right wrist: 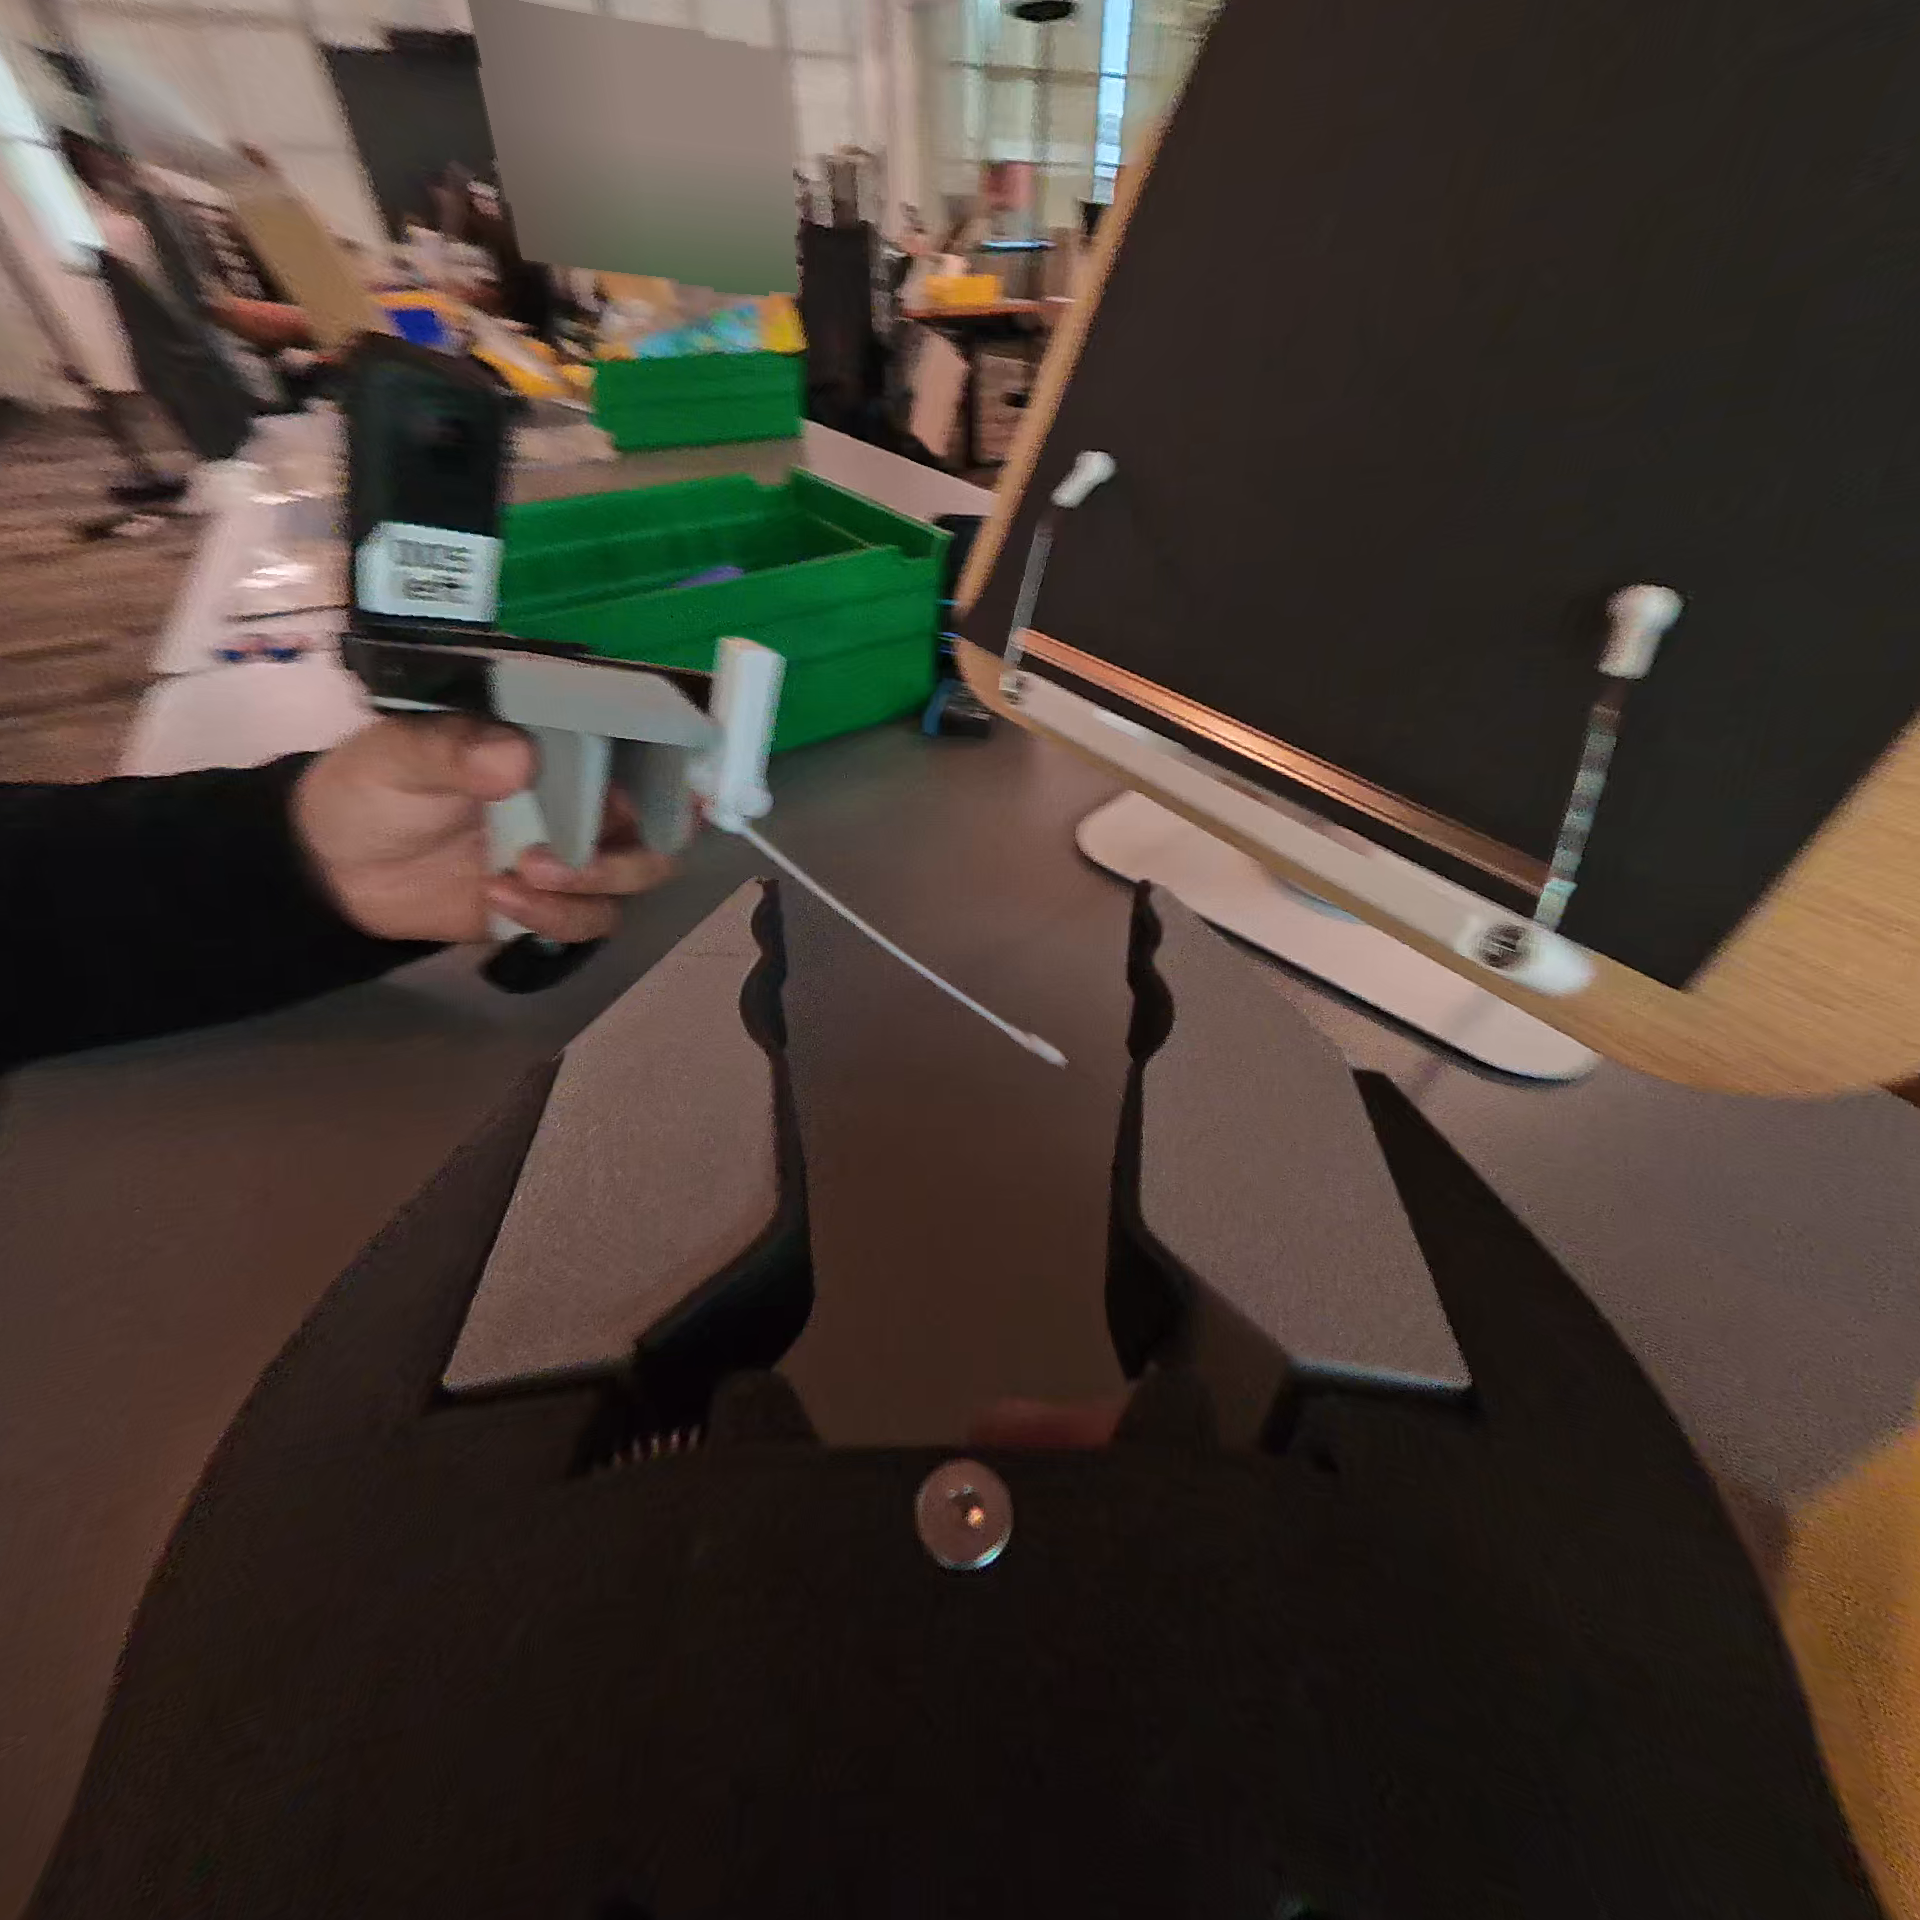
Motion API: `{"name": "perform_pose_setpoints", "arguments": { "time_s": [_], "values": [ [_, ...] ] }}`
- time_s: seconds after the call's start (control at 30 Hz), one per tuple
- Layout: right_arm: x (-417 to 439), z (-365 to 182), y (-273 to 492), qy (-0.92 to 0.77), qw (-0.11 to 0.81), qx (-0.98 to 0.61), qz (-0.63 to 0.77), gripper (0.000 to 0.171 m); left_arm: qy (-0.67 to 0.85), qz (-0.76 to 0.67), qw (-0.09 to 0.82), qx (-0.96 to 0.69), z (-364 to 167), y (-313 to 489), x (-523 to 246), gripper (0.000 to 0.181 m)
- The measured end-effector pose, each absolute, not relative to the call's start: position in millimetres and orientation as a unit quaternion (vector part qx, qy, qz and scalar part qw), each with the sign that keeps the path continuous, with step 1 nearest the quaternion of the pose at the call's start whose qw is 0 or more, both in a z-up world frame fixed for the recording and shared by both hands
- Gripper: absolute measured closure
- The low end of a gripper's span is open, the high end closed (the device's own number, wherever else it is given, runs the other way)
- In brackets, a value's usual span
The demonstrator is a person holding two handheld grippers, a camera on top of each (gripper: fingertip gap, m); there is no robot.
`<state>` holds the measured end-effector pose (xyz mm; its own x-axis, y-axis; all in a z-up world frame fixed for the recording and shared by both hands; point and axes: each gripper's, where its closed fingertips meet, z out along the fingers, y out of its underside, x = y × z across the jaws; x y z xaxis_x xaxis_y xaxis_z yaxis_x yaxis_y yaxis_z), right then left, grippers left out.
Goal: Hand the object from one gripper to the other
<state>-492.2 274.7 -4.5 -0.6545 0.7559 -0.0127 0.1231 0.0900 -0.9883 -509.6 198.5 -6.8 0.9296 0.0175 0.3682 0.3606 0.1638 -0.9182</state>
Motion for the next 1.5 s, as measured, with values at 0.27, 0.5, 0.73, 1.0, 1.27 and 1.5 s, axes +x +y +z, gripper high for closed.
{"name": "perform_pose_setpoints", "arguments": {
  "time_s": [0.27, 0.5, 0.73, 1.0, 1.27, 1.5],
  "values": [
    [-466, -23, 218, -0.744, 0.194, -0.227, 0.598, 0.128, -0.087, -0.183, 0.750, -0.629, 0, 206, -478, 0.173],
    [-448, -20, 191, -0.733, 0.103, -0.205, 0.640, 0.164, 0.010, -0.137, 0.762, -0.633, 8, 209, -445, 0.173],
    [-466, -31, 213, -0.759, 0.186, -0.237, 0.578, 0.167, 0.004, -0.044, 0.734, -0.678, -6, 214, -461, 0.173],
    [-486, -48, 229, -0.801, 0.460, -0.147, 0.354, 0.168, 0.008, 0.058, 0.680, -0.731, -34, 219, -475, 0.174],
    [-488, -55, 237, -0.812, 0.476, -0.135, 0.309, 0.168, 0.027, 0.100, 0.664, -0.741, -39, 221, -474, 0.163],
    [-487, -68, 236, -0.832, 0.462, -0.124, 0.281, 0.168, 0.073, 0.154, 0.657, -0.735, -36, 223, -464, 0.157]
  ]
}}
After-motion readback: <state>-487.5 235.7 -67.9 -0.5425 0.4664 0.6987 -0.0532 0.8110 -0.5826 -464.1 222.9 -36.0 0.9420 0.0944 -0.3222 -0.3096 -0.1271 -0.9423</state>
